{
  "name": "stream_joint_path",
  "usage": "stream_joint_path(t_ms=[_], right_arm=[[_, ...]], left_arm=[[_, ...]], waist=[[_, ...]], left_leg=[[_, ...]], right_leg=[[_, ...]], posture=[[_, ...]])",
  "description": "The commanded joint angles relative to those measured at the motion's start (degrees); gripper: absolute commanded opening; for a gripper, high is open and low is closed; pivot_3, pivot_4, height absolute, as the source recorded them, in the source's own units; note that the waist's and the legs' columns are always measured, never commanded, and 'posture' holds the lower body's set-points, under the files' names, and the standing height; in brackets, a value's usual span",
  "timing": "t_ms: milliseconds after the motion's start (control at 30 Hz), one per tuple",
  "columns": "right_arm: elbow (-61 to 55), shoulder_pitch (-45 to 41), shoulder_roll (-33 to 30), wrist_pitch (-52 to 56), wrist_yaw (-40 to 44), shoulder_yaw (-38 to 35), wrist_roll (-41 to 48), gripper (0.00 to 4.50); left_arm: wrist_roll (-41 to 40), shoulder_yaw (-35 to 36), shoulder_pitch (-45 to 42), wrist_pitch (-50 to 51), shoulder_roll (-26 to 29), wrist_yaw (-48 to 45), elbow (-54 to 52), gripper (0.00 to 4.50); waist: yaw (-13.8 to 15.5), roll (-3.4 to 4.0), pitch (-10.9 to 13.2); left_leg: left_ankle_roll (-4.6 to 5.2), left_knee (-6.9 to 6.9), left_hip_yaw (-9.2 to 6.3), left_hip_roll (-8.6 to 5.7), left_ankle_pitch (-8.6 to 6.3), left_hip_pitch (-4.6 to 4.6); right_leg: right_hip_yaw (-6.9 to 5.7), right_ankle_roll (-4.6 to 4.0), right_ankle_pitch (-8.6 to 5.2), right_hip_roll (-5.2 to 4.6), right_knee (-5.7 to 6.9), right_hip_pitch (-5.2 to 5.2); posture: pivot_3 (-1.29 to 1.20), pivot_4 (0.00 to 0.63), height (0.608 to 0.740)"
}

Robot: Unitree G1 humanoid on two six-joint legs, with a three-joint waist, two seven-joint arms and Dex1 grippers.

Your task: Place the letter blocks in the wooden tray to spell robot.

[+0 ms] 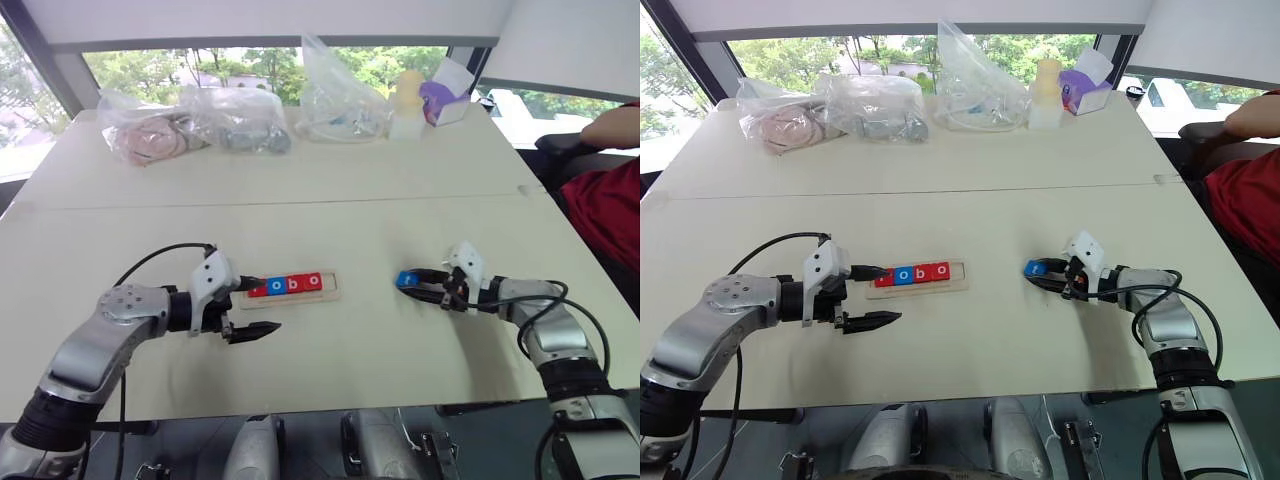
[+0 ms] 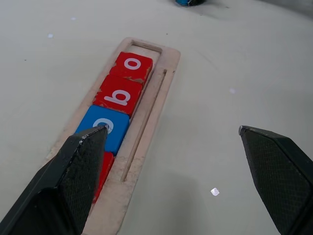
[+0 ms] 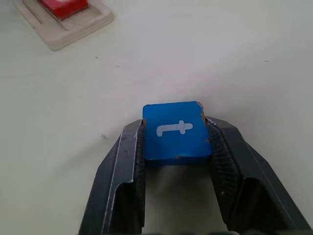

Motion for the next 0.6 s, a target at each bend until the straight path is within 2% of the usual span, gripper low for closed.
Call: stream_joint_path(t_ms=[33,333,600], right_arm=[[-5.7,-5.4,0.6,2.3,3.9,4.2,0.5,1.19],[2.4,-15.8,5.0,-1.7,9.7,13.4,-4.3,1.19],[12.1,-20.1,9.7,-6.6,9.0,14.2,-7.2,1.19]], left_arm=[[-0.4,1.2,-1.5,0.0,0.4,-0.1,-1.5,4.50],[-2.0,3.3,-0.7,2.3,1.5,1.0,-4.3,4.50],[-1.7,3.7,0.4,2.1,-1.3,3.9,-5.0,4.50]], waist=[[-0.1,0.10,0.1],[0.7,0.09,0.1],[0.6,0.08,0.1]], left_leg=[[0.00,0.00,-0.02,0.00,0.00,-0.03],[0.01,-0.02,-0.03,-0.02,-0.01,-0.12],[0.01,-0.01,-0.03,-0.03,-0.01,-0.12]], right_leg=[[0.00,0.01,0.00,-0.01,0.00,-0.02],[-0.04,0.04,-0.01,-0.08,-0.06,-0.03],[-0.03,0.04,0.00,-0.12,-0.08,-0.03]], posture=[[0.00,0.150,0.740],[0.00,0.150,0.740],[0.00,0.150,0.740]])
